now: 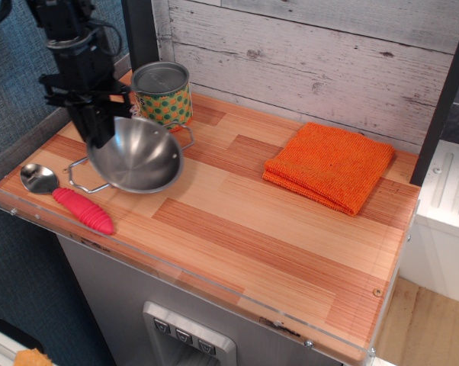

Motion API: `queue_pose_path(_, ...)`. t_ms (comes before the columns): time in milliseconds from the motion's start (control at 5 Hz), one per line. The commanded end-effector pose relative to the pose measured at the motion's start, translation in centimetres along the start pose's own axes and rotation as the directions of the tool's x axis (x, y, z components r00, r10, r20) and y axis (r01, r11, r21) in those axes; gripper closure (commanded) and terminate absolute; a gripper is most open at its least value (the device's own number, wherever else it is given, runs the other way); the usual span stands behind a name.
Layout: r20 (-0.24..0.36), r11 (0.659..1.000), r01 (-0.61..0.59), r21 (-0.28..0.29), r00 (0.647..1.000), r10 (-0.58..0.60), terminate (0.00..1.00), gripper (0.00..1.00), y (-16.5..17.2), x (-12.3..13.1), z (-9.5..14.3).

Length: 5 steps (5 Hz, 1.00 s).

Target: Moved pot to left side above red spoon

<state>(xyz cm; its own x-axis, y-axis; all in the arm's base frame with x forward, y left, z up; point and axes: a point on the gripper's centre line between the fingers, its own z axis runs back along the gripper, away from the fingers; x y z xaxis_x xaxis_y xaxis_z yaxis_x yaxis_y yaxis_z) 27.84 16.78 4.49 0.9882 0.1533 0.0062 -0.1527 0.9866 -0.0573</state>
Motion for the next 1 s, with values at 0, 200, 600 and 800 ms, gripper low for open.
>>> queue_pose_path(0,0.071,0.995,-0.046,0.089,0.997,0.04,0.0,1.0,1.66,-0.43,-0.08)
queue_pose_path(200,0.08,0.991,-0.062,0.12,0.995,0.052,0.0,1.0,1.98,-0.24,-0.34)
queue_pose_path(600,0.07,0.985,-0.096,0.143,0.994,0.087,0.0,0.0,2.45,-0.18,-0.49)
queue_pose_path(800,0.066,0.987,-0.085,0.137,0.995,0.076,0.0,0.0,2.38,-0.32,-0.25)
